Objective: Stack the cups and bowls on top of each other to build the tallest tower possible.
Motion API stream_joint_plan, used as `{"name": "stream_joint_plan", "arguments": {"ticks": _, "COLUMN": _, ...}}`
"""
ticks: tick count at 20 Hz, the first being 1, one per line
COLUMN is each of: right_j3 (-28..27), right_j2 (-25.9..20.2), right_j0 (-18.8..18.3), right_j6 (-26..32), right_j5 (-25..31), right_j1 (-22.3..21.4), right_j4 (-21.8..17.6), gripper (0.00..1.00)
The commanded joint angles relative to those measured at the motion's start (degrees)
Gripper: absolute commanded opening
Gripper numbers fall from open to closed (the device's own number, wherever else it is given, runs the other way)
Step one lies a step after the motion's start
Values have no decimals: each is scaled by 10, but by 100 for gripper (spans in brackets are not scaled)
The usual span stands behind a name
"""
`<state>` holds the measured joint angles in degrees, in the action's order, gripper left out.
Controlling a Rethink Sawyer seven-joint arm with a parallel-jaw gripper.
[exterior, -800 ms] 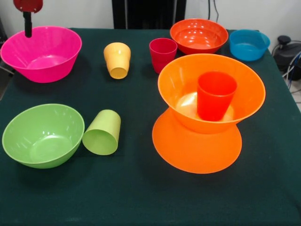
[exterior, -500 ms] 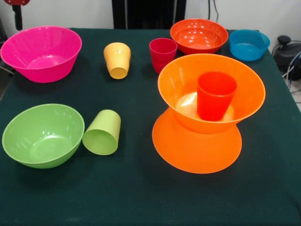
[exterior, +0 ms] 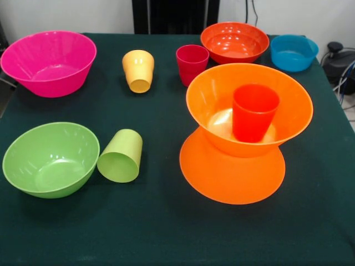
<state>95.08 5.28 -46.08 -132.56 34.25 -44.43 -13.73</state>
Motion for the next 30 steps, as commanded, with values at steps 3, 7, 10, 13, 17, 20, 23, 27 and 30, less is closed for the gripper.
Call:
{"name": "stream_joint_plan", "arguments": {"ticks": 3, "right_j3": 80, "right_j2": -72, "right_j0": 5, "right_j6": 114, "right_j5": 0, "right_j1": -15, "right_j4": -54, "gripper": 100}}
{"name": "stream_joint_plan", "arguments": {"ticks": 7, "right_j3": 113, "right_j2": -78, "right_j0": -4, "right_j6": 107, "right_j5": -20, "right_j1": -21, "right_j4": -57, "gripper": 100}}
{"name": "stream_joint_plan", "arguments": {"ticks": 10, "right_j3": 132, "right_j2": -79, "right_j0": -5, "right_j6": 95, "right_j5": -34, "right_j1": -22, "right_j4": -62, "gripper": 100}}
{"name": "stream_joint_plan", "arguments": {"ticks": 13, "right_j3": 150, "right_j2": -80, "right_j0": -5, "right_j6": 86, "right_j5": -45, "right_j1": -25, "right_j4": -67, "gripper": 100}}
{"name": "stream_joint_plan", "arguments": {"ticks": 17, "right_j3": 167, "right_j2": -76, "right_j0": -5, "right_j6": 72, "right_j5": -54, "right_j1": -30, "right_j4": -76, "gripper": 100}}
{"name": "stream_joint_plan", "arguments": {"ticks": 20, "right_j3": 181, "right_j2": -78, "right_j0": -15, "right_j6": 71, "right_j5": -68, "right_j1": -32, "right_j4": -79, "gripper": 100}}
{"name": "stream_joint_plan", "arguments": {"ticks": 23, "right_j3": 182, "right_j2": -80, "right_j0": -17, "right_j6": 64, "right_j5": -84, "right_j1": -21, "right_j4": -81, "gripper": 100}}
{"name": "stream_joint_plan", "arguments": {"ticks": 27, "right_j3": 171, "right_j2": -83, "right_j0": -15, "right_j6": 55, "right_j5": -100, "right_j1": 12, "right_j4": -88, "gripper": 100}}
{"name": "stream_joint_plan", "arguments": {"ticks": 30, "right_j3": 166, "right_j2": -80, "right_j0": -13, "right_j6": 44, "right_j5": -121, "right_j1": 32, "right_j4": -98, "gripper": 100}}
